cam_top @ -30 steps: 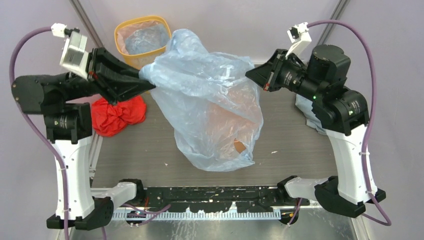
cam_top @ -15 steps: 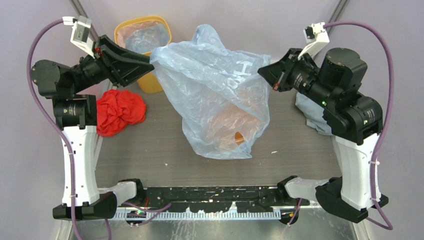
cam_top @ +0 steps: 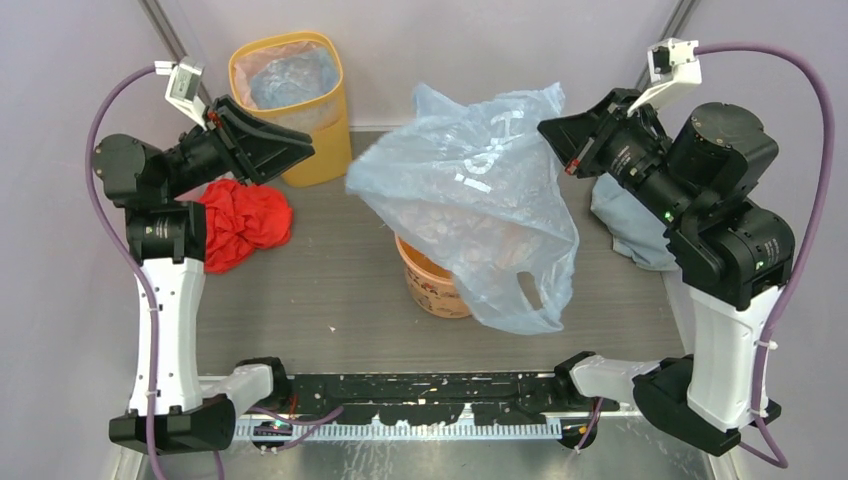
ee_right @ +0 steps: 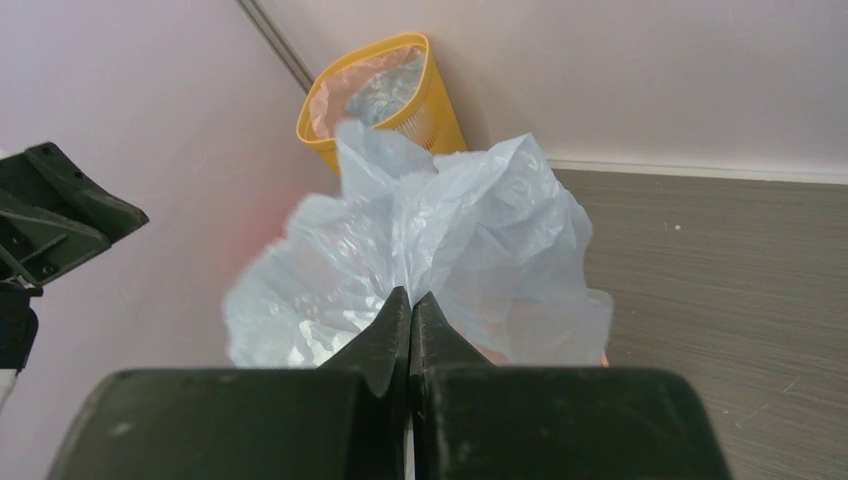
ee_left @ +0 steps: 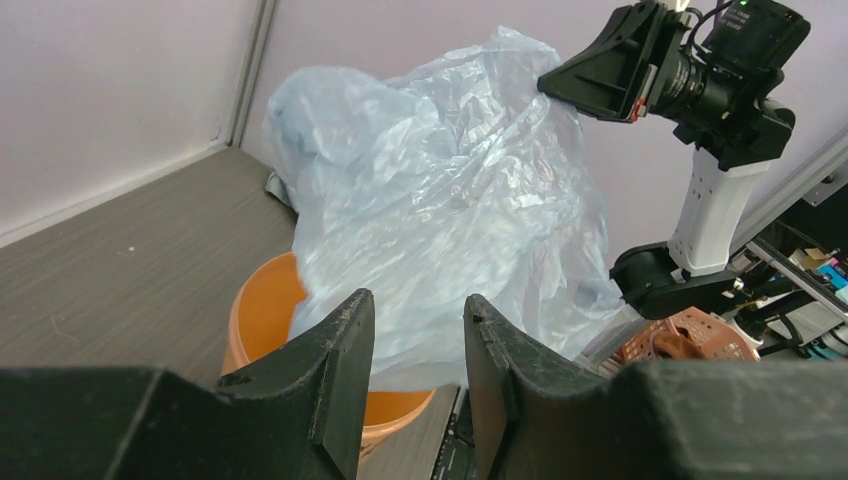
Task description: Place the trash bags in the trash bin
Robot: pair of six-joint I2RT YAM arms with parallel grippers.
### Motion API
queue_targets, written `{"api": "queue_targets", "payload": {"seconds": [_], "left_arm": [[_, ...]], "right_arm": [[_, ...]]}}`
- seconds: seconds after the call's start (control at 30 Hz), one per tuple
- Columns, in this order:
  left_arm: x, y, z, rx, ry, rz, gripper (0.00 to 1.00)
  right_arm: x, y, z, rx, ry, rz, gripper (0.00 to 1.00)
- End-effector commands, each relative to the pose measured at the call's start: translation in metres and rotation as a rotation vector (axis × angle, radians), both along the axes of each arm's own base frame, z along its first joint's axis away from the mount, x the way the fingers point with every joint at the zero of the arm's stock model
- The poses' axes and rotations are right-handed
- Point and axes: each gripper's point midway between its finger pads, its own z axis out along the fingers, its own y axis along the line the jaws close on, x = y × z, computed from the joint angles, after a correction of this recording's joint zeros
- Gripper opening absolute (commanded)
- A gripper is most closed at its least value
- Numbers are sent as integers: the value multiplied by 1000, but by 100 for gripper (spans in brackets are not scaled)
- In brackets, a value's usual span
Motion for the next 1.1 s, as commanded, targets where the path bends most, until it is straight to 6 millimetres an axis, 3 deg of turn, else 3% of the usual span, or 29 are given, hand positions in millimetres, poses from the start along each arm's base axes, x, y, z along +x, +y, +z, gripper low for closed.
{"api": "queue_targets", "payload": {"seconds": [0.0,0.27,0.37,0.53,0.7,0.87,0.9,1.07], "left_arm": [[-9,1,-2,6,-23,1,39],[5,2,-28,0,58,0,40],[12,3,-18,-21,46,5,42],[13,1,25,-141,-9,-82,45],[-11,-2,54,-296,-79,-246,49],[-36,-23,55,-280,-151,-371,51],[-39,-27,53,-261,-168,-377,51],[-25,-33,44,-225,-142,-354,51]], "right_arm": [[-7,-14,43,48,-145,-48,1],[-16,-7,65,95,-205,7,1],[-22,8,69,103,-220,98,1],[-30,45,79,145,-223,312,1],[-13,70,74,191,-176,400,1],[-2,104,62,244,-97,572,1],[-9,113,60,249,-80,656,1],[-31,130,57,296,-24,883,1]]}}
